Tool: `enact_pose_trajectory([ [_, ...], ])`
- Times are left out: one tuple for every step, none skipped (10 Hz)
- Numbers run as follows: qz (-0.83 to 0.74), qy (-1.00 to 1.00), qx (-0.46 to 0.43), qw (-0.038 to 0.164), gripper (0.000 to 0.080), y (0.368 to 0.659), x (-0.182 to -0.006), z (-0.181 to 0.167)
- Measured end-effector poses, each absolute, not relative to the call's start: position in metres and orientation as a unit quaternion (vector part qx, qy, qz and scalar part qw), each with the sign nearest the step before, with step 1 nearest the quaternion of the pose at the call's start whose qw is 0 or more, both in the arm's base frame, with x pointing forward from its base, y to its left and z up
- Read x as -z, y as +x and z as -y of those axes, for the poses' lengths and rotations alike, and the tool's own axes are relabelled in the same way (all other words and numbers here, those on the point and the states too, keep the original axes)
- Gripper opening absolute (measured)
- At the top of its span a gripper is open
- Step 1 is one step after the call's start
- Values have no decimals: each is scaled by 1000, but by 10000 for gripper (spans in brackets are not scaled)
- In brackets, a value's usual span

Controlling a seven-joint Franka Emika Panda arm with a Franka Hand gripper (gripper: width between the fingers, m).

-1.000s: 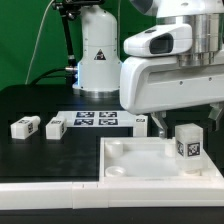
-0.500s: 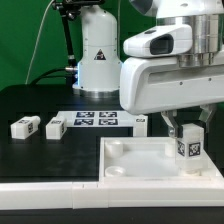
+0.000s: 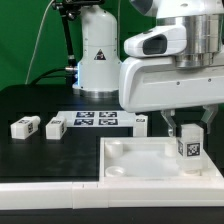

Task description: Assemble one leg

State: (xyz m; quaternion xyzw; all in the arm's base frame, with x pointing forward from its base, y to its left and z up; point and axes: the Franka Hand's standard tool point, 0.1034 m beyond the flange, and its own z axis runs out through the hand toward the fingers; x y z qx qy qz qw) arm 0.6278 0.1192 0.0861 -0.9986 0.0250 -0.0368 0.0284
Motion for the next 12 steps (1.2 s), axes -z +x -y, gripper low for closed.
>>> enact_pose_trajectory([
  [-86, -995, 36, 31, 291, 628, -86, -119],
  [-155, -987, 34, 33, 291, 628, -86, -120],
  [-217, -975, 33, 38, 291, 628, -85, -119],
  [-276, -960, 35, 39, 291, 628, -85, -120],
  [-337, -940, 35, 39, 291, 628, -85, -121],
  [-372, -927, 34, 39, 291, 628, -85, -121],
  [-398, -916, 32, 42, 291, 628, -85, -122],
  [-456, -888, 28, 45, 291, 628, -85, -123],
  [-482, -875, 26, 47, 291, 628, -85, -124],
  [-495, -867, 25, 48, 291, 628, -85, -124],
  [-488, -871, 25, 48, 291, 628, -85, -124],
  [-480, -875, 25, 48, 452, 628, -85, -125],
])
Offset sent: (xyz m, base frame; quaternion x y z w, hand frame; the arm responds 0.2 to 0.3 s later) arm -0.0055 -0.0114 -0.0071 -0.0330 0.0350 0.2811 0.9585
